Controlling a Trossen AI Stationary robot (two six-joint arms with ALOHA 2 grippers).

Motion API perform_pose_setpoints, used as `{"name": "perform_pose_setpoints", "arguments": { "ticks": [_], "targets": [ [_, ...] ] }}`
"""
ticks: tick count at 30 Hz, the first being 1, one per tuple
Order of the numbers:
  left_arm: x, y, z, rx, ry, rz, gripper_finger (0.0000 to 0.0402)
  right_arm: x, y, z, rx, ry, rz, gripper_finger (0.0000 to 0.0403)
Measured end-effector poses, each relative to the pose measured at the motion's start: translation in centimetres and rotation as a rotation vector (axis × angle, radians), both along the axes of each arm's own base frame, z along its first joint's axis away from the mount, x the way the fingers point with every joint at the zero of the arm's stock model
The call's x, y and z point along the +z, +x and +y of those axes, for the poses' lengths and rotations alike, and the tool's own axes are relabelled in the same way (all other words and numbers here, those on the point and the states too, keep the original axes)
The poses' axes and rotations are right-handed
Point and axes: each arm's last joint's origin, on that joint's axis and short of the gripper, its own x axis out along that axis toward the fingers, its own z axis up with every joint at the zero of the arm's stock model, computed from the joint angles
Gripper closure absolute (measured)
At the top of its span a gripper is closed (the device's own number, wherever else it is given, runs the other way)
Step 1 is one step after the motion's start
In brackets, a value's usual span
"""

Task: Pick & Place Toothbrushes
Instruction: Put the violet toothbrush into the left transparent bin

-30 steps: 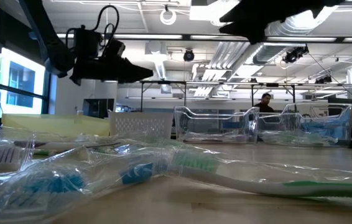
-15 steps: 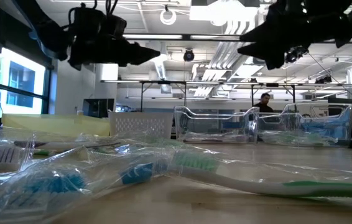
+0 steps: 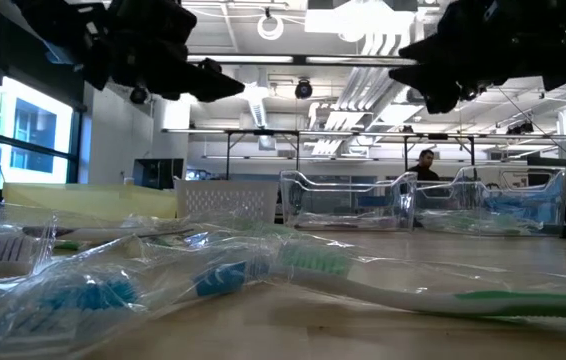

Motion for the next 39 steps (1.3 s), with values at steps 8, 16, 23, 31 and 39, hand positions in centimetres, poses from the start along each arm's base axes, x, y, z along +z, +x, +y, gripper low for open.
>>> {"name": "perform_pose_setpoints", "arguments": {
  "ticks": [8,16,23,31,39],
  "targets": [
    [0.2,-0.8,-2.4,-0.004,-0.081,0.108,0.0142,0.6,0.2,0.7,0.026,-0.018,-0.063,0.0227],
    [0.3,-0.7,-2.8,-0.017,-0.089,0.1,0.0142,0.6,0.2,1.1,0.048,-0.017,-0.063,0.0227],
    [0.3,-0.7,-2.8,-0.016,-0.084,0.099,0.0142,0.6,0.2,1.1,0.048,-0.017,-0.064,0.0227],
    [0.3,-0.7,-2.8,-0.017,-0.081,0.098,0.0142,0.6,0.2,1.1,0.046,-0.017,-0.064,0.0227],
    [0.2,-0.8,-2.8,-0.017,-0.084,0.115,0.0142,0.6,0.2,1.1,0.047,-0.016,-0.057,0.0227]
  ]
}}
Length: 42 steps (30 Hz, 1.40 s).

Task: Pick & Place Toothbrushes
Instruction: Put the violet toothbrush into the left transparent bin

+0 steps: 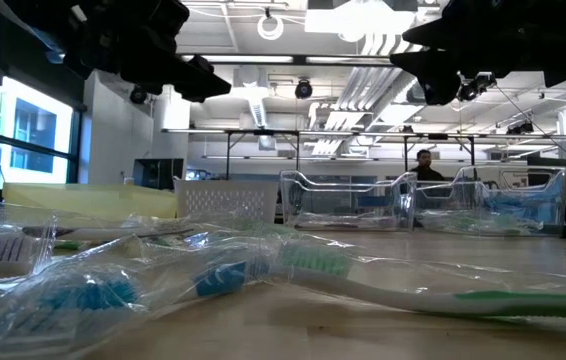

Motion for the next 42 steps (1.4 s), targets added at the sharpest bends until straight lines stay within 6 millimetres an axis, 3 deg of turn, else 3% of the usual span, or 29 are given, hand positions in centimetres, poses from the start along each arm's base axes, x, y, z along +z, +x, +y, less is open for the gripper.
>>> {"name": "perform_pose_setpoints", "arguments": {
  "ticks": [17,21,29,42],
  "targets": [
    [1.9,0.4,0.1,0.034,-0.116,-0.152,0.0142,0.1,0.0,0.0,0.0,-0.001,-0.006,0.0227],
    [2.0,0.6,0.0,0.074,-0.222,-0.104,0.0142,0.0,0.0,0.0,0.005,0.023,0.001,0.0227],
    [3.1,1.2,-1.8,0.121,-0.233,0.019,0.0161,-0.2,0.0,0.0,0.006,0.032,0.026,0.0227],
    [4.0,1.7,-5.5,0.363,-0.29,0.308,0.0165,-0.7,0.0,0.0,0.006,0.039,0.07,0.0227]
  ]
}}
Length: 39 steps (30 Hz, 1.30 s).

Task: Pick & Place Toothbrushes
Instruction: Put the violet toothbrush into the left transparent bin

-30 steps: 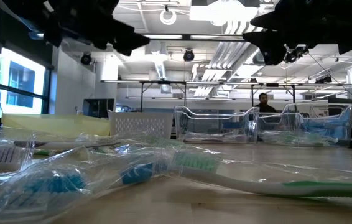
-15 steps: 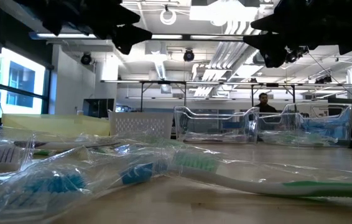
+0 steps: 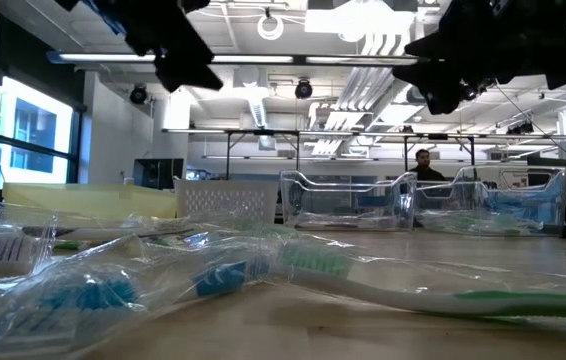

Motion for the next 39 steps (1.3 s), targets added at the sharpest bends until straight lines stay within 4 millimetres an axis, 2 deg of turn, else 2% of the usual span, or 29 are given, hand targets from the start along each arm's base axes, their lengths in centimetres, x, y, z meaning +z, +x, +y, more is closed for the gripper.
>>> {"name": "perform_pose_setpoints", "arguments": {
  "ticks": [4,13,20,28,39],
  "targets": [
    [-0.1,1.1,-0.7,0.046,0.004,0.072,0.0165,-0.3,0.0,0.0,-0.003,0.005,0.03,0.0227],
    [-2.6,4.3,-1.0,0.113,-0.047,0.391,0.0165,-0.5,-0.1,0.0,-0.005,0.009,0.055,0.0227],
    [-4.1,6.6,-1.5,0.157,-0.162,0.463,0.0165,-0.9,-0.1,0.0,-0.007,0.016,0.098,0.0227],
    [-6.5,7.5,-1.7,0.214,-0.25,0.572,0.0165,-1.1,-0.2,0.0,-0.007,0.021,0.121,0.0227],
    [-8.2,8.2,-1.9,0.26,-0.317,0.629,0.0165,-1.4,-0.2,0.0,-0.007,0.026,0.15,0.0227]
  ]
}}
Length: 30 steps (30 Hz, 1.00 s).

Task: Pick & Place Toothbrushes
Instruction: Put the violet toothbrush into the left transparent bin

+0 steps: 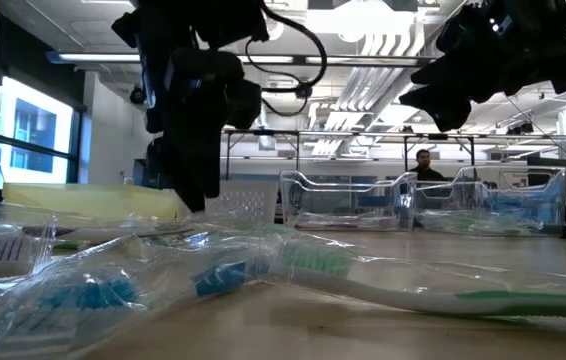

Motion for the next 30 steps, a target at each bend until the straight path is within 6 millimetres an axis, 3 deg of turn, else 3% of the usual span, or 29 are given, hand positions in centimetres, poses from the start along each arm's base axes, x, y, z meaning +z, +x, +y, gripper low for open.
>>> {"name": "perform_pose_setpoints", "arguments": {
  "ticks": [14,30],
  "targets": [
    [-3.0,0.9,-0.2,0.009,-0.035,0.082,0.0165,-0.3,-0.1,0.0,-0.001,0.002,0.036,0.0227],
    [-3.4,0.9,-0.3,-0.001,-0.049,0.096,0.0165,-0.4,-0.1,0.0,-0.001,0.0,0.047,0.0227]
  ]
}}
